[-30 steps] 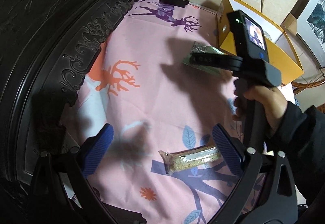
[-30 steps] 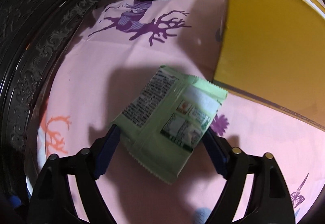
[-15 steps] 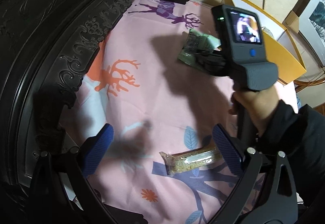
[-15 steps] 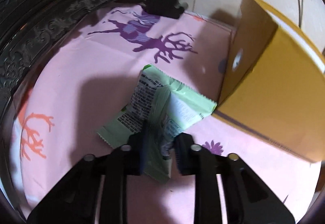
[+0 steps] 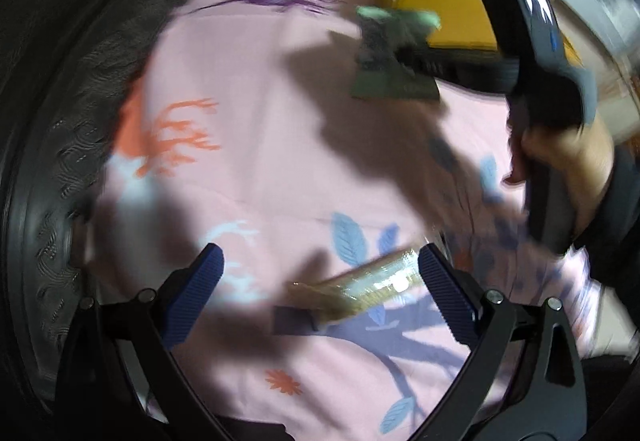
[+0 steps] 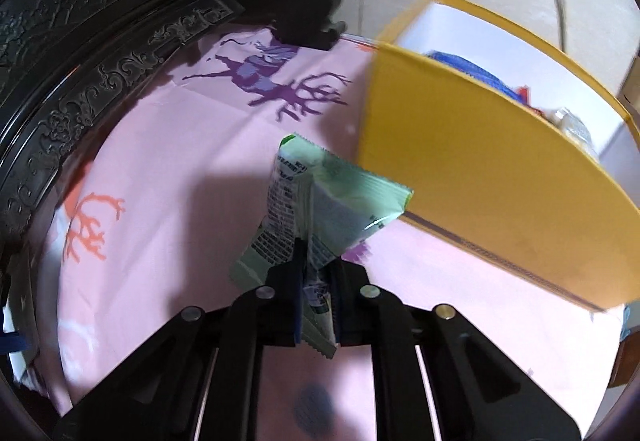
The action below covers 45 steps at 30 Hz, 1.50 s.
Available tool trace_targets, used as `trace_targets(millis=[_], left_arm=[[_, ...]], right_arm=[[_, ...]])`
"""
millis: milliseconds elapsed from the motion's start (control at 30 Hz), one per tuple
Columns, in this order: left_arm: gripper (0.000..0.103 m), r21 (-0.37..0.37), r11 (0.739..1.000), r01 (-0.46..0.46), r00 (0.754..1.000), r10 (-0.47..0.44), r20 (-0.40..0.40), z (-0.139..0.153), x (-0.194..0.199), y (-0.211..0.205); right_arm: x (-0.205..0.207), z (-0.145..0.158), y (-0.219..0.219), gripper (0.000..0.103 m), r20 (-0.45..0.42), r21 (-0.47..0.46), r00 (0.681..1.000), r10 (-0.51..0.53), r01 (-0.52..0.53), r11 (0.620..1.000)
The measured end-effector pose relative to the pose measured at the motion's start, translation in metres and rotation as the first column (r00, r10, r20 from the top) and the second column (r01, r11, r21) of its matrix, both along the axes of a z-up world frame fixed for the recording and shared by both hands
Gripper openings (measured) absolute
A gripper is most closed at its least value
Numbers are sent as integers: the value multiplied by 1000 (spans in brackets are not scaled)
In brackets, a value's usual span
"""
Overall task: Organize snacks
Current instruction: 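Grasp the green seed bag with the right tool while the left tool grasps the rice cracker stick, then carry both snacks over the yellow box and open both tools to drop them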
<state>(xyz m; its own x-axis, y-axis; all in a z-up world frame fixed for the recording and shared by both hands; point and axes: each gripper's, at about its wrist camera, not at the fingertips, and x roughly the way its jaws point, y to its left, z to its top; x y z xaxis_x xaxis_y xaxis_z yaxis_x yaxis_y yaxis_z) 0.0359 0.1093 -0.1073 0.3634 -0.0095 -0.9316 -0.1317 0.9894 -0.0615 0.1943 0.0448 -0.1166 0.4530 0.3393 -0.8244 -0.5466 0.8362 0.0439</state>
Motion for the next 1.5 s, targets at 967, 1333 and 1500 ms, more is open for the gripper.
trace_targets(millis=[967, 1333, 1500], left_arm=[[28, -1, 987, 159, 987, -159, 17, -19, 20, -64], [29, -5, 985, 175, 960, -169, 222, 70, 111, -87], [29, -23, 990, 140, 951, -128, 282, 107, 173, -95]], right_arm=[[-42, 32, -127, 10, 8, 75, 991, -136, 135, 988], [-39, 95, -171, 10, 107, 151, 973, -204, 187, 971], [-16, 126, -193, 10, 161, 177, 949, -272, 243, 954]])
